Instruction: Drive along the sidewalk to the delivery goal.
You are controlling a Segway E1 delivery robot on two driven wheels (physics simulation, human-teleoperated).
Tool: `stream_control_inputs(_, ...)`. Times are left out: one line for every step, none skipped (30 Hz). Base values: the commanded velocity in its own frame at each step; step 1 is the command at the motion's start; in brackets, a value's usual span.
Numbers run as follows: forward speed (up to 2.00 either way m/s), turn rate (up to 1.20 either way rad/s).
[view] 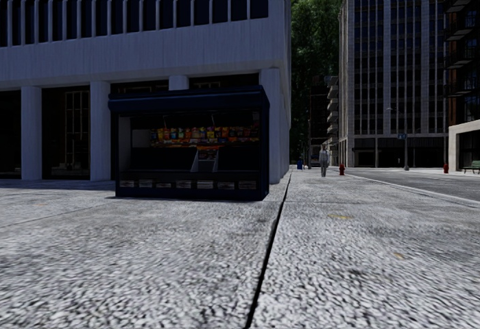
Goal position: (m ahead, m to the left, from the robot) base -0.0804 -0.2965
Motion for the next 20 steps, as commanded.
stream_control_inputs(0.00, 0.00)
stream_control_inputs(0.00, 0.00)
stream_control_inputs(0.00, 0.00)
stream_control_inputs(0.00, 0.00)
stream_control_inputs(0.00, 0.00)
stream_control_inputs(0.00, 0.00)
stream_control_inputs(0.00, 0.00)
stream_control_inputs(0.00, 0.00)
stream_control_inputs(0.00, 0.00)
stream_control_inputs(0.00, 0.00)
stream_control_inputs(0.00, 0.00)
stream_control_inputs(0.00, 0.00)
stream_control_inputs(0.00, 0.00)
stream_control_inputs(0.00, 0.00)
stream_control_inputs(0.00, 0.00)
stream_control_inputs(0.00, 0.00)
stream_control_inputs(0.00, 0.00)
stream_control_inputs(0.00, 0.00)
stream_control_inputs(0.00, 0.00)
stream_control_inputs(0.00, 0.00)
